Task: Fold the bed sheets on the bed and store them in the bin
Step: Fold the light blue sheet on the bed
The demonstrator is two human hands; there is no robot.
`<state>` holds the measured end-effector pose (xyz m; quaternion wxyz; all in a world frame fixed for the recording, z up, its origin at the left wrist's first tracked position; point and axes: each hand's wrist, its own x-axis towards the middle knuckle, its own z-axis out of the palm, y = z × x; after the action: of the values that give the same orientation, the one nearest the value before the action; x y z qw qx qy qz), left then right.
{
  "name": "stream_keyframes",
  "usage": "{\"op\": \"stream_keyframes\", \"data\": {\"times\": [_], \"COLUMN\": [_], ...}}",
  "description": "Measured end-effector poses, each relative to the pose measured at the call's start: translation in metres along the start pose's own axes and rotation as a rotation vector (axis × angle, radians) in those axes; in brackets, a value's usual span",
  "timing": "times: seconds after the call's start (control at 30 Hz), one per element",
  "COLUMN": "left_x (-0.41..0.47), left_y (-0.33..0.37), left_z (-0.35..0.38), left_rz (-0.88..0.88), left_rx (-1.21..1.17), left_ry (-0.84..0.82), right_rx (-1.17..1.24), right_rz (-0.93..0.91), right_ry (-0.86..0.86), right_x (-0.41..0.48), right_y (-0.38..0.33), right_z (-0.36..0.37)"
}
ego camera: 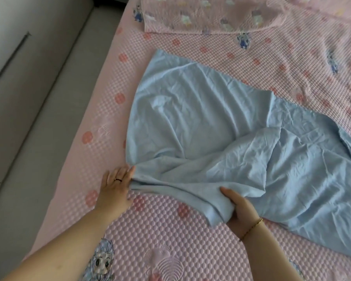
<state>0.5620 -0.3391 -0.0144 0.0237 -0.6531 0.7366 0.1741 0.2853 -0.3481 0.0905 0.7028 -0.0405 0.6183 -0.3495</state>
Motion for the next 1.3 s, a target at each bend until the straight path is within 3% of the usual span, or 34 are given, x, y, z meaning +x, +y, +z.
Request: {"op": "stream_keyframes", "data": {"times": [0.07, 0.13, 0.27, 0.37, 0.47, 0.6, 0.77, 0.97, 1.17, 1.3], "left_x": [0.019, 0.039, 0.068, 0.073, 0.078, 0.076, 0.052, 0.016, 0.026, 0.056], "left_y": [-0.004, -0.004, -0.003, -0.012, -0.036, -0.083, -0.129, -0.170, -0.170, -0.158], "left_z": [-0.008, -0.011, -0.021, -0.033, -0.051, -0.086, -0.078, -0.037, -0.039, -0.041], "left_rz": [-0.116, -0.266, -0.489, -0.483, -0.413, -0.365, -0.596, -0.813, -0.810, -0.785], "left_rx": [-0.072, -0.313, -0.960, -1.168, -1.126, -0.961, -0.811, -0.730, -0.575, -0.545], "left_ry": [-0.065, -0.145, -0.049, -0.066, -0.027, 0.215, 0.221, 0.052, -0.021, 0.102], "right_rx": [-0.022, -0.035, -0.078, -0.070, -0.094, -0.300, -1.174, -1.831, -1.911, -1.891], "right_rz": [-0.041, -0.086, -0.218, -0.292, -0.347, -0.463, -0.548, -0.420, -0.416, -0.455], "right_ry": [-0.059, -0.114, -0.162, -0.211, -0.254, -0.115, -0.029, -0.003, 0.098, 0.071], "right_x": [-0.002, 0.000, 0.013, 0.025, 0.047, 0.088, 0.147, 0.179, 0.195, 0.201], "right_y": [-0.026, -0.048, -0.083, -0.110, -0.139, -0.166, -0.127, -0.049, -0.047, -0.051], "right_z": [0.012, 0.027, 0.057, 0.089, 0.134, 0.220, 0.265, 0.224, 0.192, 0.186]}}
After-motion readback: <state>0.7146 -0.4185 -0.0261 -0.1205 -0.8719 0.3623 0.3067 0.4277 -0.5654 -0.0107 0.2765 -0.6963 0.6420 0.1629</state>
